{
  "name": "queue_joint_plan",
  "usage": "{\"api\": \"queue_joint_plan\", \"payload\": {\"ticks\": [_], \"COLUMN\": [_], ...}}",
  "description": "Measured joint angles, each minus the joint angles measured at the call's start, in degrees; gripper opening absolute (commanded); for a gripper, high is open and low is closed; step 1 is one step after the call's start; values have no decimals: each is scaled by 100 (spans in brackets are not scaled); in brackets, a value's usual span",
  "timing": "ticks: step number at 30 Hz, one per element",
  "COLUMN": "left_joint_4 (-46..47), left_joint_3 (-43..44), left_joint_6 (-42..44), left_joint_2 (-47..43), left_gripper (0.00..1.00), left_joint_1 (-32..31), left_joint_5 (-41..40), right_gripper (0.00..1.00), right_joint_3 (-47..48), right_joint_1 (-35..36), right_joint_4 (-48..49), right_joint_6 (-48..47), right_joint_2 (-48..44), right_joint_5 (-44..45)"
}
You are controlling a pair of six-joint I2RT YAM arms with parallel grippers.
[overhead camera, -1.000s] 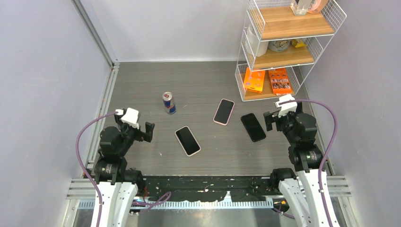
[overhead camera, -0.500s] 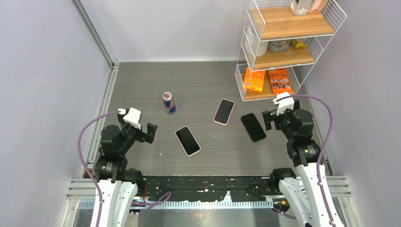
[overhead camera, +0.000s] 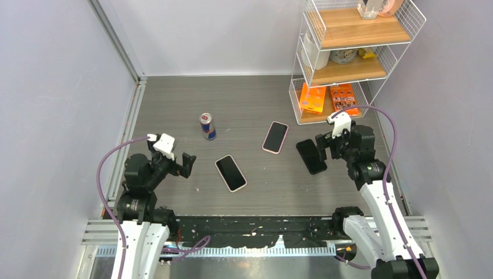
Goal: Take the phone out of the phone case
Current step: Pick up the phone at the center of the board.
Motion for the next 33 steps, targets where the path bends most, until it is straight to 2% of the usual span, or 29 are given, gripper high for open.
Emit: {"api": "queue_joint_plan", "payload": {"ticks": [17, 33], "left_joint_4": [0, 0], "left_joint_3": [-48, -61], "left_joint_6": [4, 7], "left_joint_2": [42, 42], "left_gripper": [99, 99], "left_joint_1": [0, 0], "left_joint_5": [125, 262], "right_gripper": [95, 95], "right_joint_3": [101, 516], "right_joint_1": [647, 713], "right_joint_4": [63, 48], "right_joint_6": [20, -164], "right_joint_2": [1987, 3226], "right_joint_5": [133, 129]}}
